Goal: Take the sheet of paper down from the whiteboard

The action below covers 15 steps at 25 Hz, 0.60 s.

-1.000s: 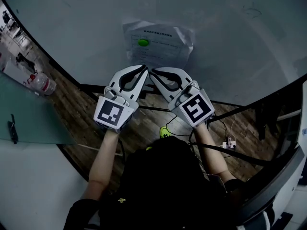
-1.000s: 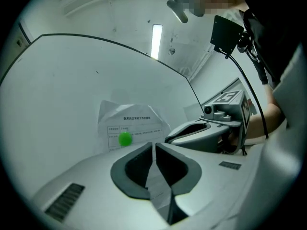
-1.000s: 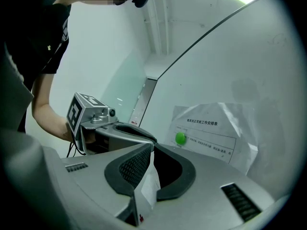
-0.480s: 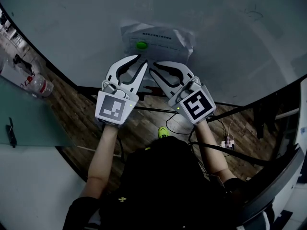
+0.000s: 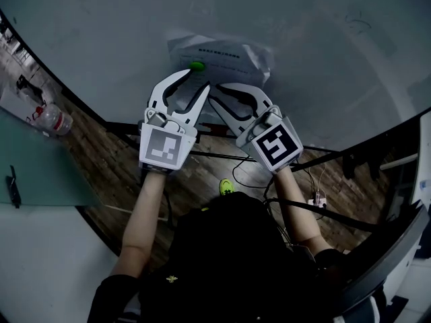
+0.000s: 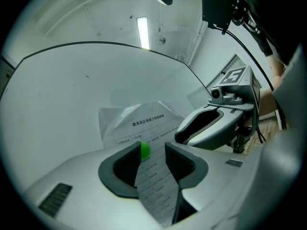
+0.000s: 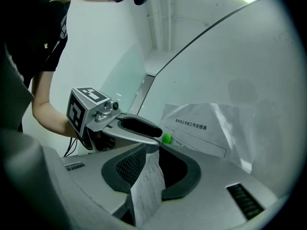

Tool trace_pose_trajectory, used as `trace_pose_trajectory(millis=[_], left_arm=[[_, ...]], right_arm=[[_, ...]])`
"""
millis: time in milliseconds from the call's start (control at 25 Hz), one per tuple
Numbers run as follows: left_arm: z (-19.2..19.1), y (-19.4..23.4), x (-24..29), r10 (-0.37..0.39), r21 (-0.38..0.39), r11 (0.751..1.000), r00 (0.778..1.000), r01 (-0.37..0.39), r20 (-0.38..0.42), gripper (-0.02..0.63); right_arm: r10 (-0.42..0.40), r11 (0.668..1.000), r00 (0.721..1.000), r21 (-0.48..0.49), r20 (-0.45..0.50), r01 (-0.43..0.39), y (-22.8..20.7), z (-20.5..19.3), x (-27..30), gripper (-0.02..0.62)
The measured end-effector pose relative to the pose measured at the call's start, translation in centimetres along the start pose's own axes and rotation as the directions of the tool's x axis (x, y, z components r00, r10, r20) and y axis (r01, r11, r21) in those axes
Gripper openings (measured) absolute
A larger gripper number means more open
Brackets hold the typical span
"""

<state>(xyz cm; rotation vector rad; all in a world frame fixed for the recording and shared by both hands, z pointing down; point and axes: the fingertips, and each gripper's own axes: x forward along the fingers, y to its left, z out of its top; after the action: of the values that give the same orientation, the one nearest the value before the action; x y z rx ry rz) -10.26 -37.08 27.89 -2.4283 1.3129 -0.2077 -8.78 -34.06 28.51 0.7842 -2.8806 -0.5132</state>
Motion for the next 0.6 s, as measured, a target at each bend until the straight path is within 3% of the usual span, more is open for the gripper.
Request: trace_pose_trajectory(millis=[600], left_arm=[[-0.2, 1.1, 1.3, 0.097, 0.048, 0.994, 0.995, -0.096, -0.021, 0.209]], right_arm=[[0.0, 1.0, 1.0, -0.014, -0.028, 0.0, -0.7, -0.5, -0.4, 0.109]])
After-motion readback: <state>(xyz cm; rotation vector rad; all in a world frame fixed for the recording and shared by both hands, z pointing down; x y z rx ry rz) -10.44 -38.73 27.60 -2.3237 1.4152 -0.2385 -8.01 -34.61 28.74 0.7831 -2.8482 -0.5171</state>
